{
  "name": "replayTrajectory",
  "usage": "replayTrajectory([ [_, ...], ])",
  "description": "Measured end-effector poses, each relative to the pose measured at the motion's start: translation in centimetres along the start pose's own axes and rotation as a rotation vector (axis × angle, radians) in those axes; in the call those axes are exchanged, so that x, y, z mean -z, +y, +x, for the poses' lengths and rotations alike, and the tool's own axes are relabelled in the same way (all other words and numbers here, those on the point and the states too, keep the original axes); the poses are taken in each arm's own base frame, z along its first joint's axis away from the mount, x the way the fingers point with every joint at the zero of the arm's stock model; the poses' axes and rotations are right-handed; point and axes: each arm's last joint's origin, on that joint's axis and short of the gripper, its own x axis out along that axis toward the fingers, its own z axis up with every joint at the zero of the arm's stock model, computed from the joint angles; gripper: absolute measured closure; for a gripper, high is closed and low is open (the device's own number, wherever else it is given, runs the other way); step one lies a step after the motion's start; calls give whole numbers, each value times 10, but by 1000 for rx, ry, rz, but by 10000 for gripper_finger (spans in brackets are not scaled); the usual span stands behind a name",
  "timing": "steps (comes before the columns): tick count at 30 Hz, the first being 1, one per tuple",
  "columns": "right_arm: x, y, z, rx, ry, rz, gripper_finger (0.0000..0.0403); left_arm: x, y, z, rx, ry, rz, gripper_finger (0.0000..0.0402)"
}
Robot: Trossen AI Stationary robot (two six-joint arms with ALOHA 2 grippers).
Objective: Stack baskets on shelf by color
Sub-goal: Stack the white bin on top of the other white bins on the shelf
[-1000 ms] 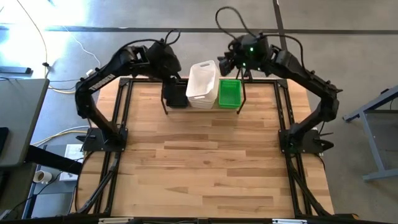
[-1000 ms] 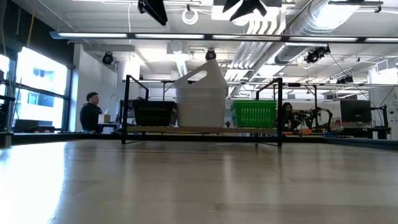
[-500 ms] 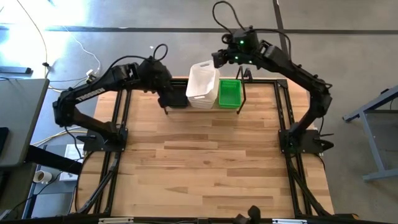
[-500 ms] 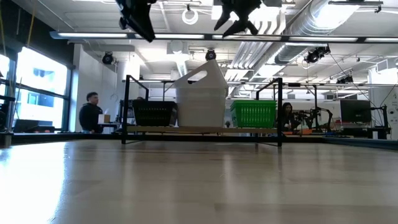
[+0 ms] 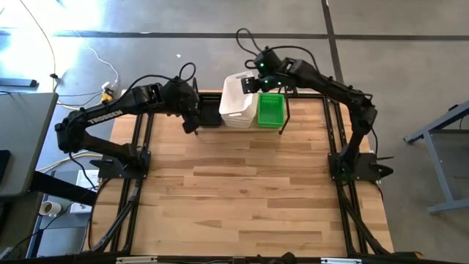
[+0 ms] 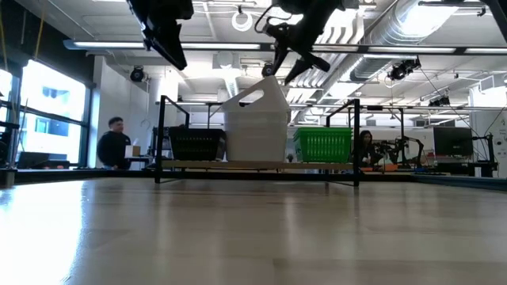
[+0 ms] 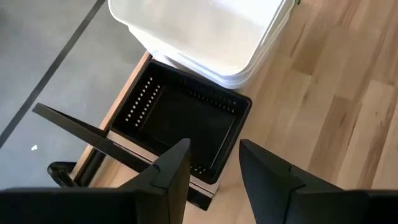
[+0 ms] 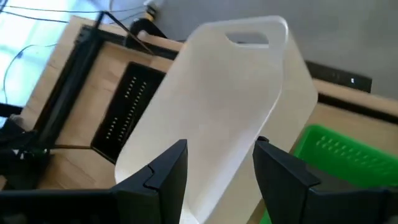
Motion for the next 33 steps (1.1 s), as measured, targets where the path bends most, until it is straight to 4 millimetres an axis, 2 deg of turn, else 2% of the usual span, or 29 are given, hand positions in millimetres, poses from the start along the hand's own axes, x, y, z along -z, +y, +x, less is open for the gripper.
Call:
replayTrajectory([
  [10, 10, -2, 33, 78, 88, 48, 236, 0, -1, 3, 8, -17, 71, 273],
  [20, 14, -8, 45, 168, 114, 74, 239, -1, -2, 2, 52, -39, 109, 273],
  [33, 11, -13, 46, 207, 90, 85, 358, -1, -2, 3, 52, -40, 129, 273],
])
